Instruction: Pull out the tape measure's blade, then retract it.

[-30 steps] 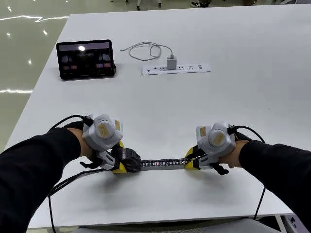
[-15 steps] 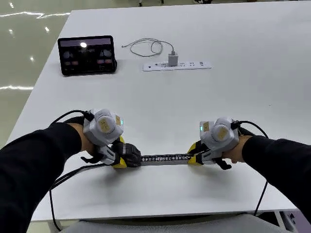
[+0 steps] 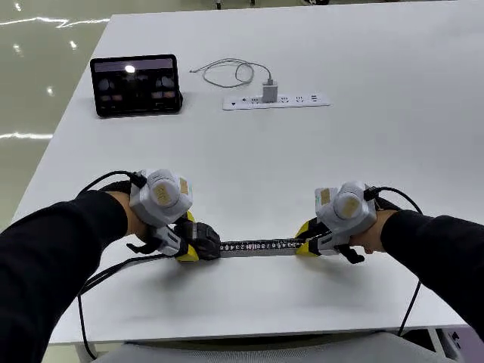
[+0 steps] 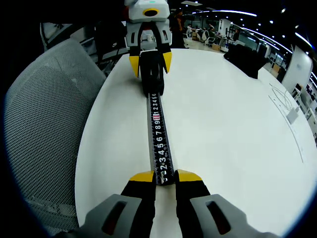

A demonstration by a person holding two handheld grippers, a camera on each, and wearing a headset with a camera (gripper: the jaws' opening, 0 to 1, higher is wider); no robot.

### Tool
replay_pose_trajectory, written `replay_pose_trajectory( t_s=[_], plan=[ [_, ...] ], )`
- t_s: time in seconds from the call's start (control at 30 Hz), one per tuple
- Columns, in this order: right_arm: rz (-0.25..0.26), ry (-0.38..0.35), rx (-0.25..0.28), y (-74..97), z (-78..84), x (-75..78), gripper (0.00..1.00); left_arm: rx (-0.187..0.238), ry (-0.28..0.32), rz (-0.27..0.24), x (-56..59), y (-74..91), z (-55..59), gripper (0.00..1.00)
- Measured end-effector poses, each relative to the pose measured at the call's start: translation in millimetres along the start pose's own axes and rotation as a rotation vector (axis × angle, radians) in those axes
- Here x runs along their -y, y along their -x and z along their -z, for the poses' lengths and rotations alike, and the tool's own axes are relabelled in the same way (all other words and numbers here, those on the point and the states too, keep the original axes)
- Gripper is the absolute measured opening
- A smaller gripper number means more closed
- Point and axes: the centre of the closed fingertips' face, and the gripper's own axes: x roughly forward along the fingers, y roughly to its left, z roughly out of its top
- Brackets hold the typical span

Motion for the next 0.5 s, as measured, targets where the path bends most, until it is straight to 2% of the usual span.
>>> replay_pose_trajectory(
  t_s=[0.5],
  plan=[
    [0.003,0.007,-0.001,7.2,7.0,1.3,0.1,0.007,0.004,-0.006,0.7,0.5,-0.9,0.33]
  ],
)
